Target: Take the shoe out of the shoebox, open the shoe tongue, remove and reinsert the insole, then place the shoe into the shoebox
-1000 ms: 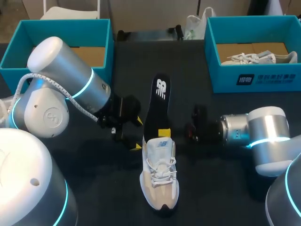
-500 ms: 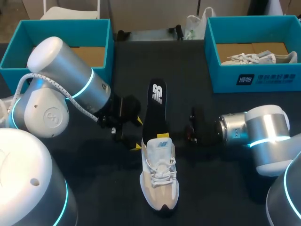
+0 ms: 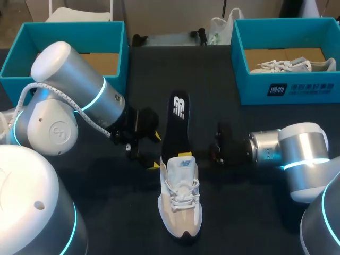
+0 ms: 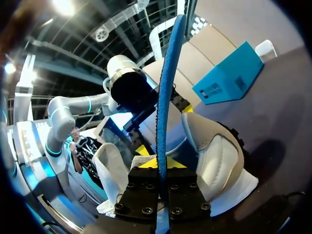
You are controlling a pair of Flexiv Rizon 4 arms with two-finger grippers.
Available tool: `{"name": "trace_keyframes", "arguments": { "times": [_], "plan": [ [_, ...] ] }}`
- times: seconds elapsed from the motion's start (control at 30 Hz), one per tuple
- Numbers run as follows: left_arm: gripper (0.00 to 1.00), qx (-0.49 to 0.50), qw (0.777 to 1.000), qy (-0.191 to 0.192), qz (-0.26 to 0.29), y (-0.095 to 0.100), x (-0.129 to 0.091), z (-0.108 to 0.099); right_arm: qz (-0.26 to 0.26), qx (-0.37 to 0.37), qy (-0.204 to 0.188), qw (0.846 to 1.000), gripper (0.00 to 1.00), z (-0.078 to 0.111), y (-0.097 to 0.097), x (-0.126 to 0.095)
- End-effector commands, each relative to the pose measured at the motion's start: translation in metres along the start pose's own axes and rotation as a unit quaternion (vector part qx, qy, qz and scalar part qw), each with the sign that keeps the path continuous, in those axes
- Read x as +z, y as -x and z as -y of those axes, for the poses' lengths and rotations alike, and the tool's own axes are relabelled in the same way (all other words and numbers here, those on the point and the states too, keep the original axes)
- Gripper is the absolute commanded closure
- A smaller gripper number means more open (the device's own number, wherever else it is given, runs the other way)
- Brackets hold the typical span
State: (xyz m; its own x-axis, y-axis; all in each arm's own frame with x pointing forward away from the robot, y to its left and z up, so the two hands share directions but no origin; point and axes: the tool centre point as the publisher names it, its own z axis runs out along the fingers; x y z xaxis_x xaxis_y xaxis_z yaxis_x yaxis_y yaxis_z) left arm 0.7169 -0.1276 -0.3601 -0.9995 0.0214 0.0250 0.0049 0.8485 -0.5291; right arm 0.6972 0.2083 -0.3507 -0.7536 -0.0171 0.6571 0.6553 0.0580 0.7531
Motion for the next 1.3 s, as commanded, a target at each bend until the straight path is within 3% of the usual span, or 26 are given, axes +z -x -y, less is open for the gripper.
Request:
{"name": "trace_keyframes", "arguments": {
  "times": [0.03,0.07,1.03,1.3],
  "plan": [
    [0.00,0.000,1.000,0.000,0.000,0.000,0.001,0.000,-0.001,-0.005,-0.006,1.000,0.86,0.000,-0.003,0.004],
    [0.00,0.000,1.000,0.000,0.000,0.000,0.001,0.000,-0.001,-0.008,-0.009,1.000,0.82,-0.002,-0.004,0.005],
    [0.00,0.000,1.000,0.000,0.000,0.000,0.001,0.000,-0.002,-0.044,-0.023,0.999,0.72,-0.038,-0.010,0.013],
    [0.00,0.000,1.000,0.000,0.000,0.000,0.001,0.000,-0.008,-0.041,-0.013,0.999,0.78,-0.050,-0.008,0.020]
  ]
}}
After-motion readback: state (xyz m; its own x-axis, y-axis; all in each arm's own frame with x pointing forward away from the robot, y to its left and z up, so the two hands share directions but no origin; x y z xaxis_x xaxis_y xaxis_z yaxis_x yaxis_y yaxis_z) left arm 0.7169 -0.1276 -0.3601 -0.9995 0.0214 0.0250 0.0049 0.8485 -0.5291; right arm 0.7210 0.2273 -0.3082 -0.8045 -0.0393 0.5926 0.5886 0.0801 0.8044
